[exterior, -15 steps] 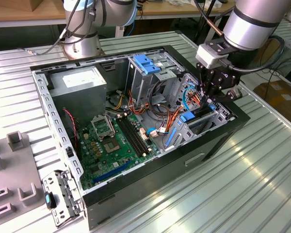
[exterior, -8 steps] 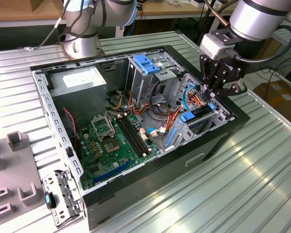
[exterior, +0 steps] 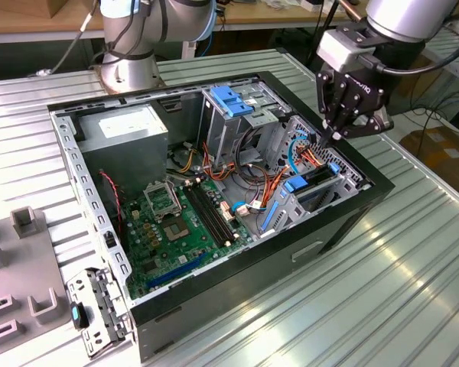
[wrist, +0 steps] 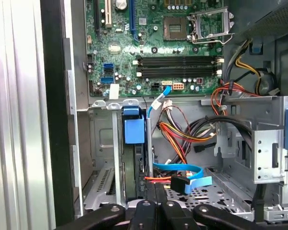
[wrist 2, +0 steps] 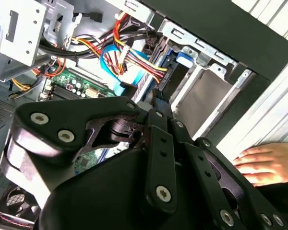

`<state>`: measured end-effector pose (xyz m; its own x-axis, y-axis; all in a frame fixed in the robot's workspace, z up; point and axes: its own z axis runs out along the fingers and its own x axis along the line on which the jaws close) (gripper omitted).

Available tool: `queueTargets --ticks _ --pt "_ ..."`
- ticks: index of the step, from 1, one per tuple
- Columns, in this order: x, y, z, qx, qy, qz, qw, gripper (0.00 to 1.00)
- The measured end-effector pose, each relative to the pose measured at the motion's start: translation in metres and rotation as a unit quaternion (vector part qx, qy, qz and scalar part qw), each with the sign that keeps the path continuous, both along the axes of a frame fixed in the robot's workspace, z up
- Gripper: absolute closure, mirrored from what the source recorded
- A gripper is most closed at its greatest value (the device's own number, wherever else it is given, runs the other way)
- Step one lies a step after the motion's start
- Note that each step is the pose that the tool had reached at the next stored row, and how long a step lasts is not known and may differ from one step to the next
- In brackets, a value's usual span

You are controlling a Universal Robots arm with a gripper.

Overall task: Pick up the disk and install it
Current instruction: 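Insert the second disk wire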

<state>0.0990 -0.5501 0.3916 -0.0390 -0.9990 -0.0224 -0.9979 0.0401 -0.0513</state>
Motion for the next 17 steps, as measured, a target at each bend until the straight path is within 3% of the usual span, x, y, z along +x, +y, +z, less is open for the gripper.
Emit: queueTargets --ticks 3,7,10,13,17 --pt "-0.0020 0.0019 0.0002 0.0000 0.0012 0.001 1.00000 0.89" --pt "-0.0024 0.0117 0.0021 -0.0004 0.0058 0.002 0.99998 0.89" --pt "-0.0024 0.0187 0.0050 -0.0016 0.0069 0.002 0.99997 0.89" --pt "-0.0024 0.0222 0.0051 -0.0088 0.0070 0.002 0.99993 0.89" --pt "-0.0024 0.0267 0.0055 -0.0215 0.0071 0.002 0.99974 0.89"
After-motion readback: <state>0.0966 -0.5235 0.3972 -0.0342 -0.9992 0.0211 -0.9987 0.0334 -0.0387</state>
